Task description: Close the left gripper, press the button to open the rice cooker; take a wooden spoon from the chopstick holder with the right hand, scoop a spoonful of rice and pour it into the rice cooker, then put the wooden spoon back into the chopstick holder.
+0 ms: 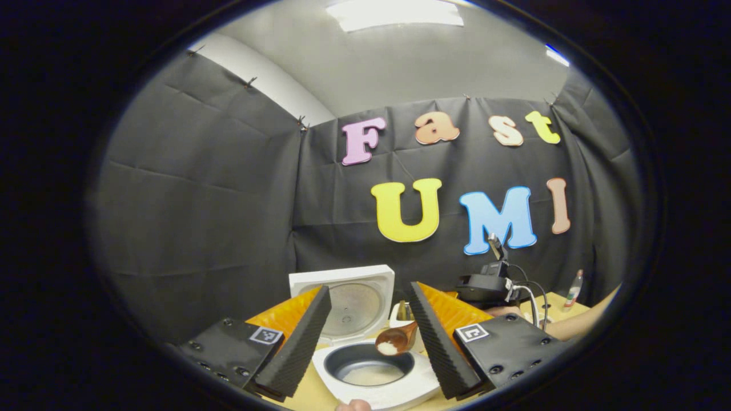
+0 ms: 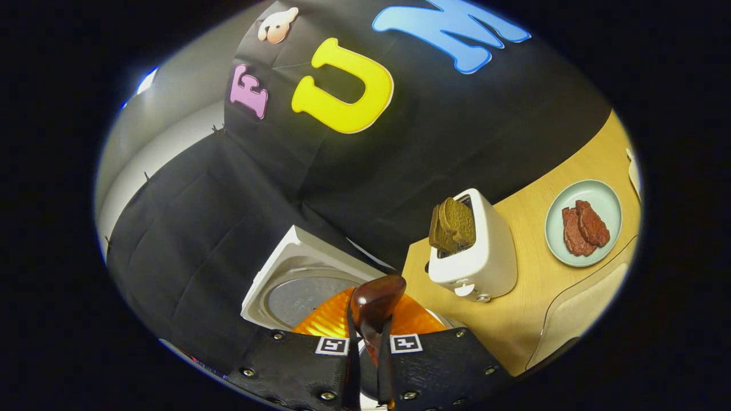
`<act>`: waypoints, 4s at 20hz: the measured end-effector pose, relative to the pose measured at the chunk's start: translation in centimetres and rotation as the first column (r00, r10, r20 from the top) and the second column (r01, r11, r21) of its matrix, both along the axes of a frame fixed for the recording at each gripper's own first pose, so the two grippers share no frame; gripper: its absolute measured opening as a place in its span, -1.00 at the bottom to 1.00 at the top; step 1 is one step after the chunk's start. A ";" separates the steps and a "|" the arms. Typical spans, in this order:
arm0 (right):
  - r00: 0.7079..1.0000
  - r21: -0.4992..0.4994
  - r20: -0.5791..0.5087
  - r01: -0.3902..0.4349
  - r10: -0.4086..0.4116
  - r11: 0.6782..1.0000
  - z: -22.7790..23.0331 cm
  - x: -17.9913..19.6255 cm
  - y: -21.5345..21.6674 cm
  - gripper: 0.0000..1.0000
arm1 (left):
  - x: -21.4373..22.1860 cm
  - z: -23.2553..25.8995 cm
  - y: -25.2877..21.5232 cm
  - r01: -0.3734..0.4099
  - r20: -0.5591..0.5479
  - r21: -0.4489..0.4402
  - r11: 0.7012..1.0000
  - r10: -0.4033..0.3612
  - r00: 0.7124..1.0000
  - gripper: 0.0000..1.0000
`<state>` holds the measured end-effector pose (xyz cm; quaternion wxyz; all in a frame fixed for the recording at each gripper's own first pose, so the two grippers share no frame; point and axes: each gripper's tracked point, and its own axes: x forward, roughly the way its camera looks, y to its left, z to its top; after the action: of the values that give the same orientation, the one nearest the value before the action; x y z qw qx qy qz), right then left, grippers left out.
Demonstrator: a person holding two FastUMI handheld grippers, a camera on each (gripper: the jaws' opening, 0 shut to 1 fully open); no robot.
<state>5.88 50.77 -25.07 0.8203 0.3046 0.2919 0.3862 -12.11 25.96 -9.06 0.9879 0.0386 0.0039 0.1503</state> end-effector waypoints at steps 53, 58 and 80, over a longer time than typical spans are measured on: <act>0.696 -0.709 0.467 -0.074 0.546 0.701 -1.9 -7.4 8.4 -0.76 | -2.3 1.3 -1.2 -0.028 0.032 0.009 1.000 0.027 0.999 0.97; 0.693 -0.705 0.468 -0.080 0.548 0.704 -1.5 -7.8 8.5 -0.75 | -2.5 0.5 -1.3 -0.036 0.006 0.033 0.999 0.036 0.999 0.88; 0.888 -0.362 0.460 0.159 0.027 0.919 14.4 -2.1 -12.0 -0.77 | 4.5 3.0 -4.8 0.106 -0.016 -0.033 0.994 -0.107 0.994 0.97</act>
<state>3.79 38.79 -10.64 0.9224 0.0461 0.1514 0.3523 -7.61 21.16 -6.07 0.9949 0.0241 0.0131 0.0969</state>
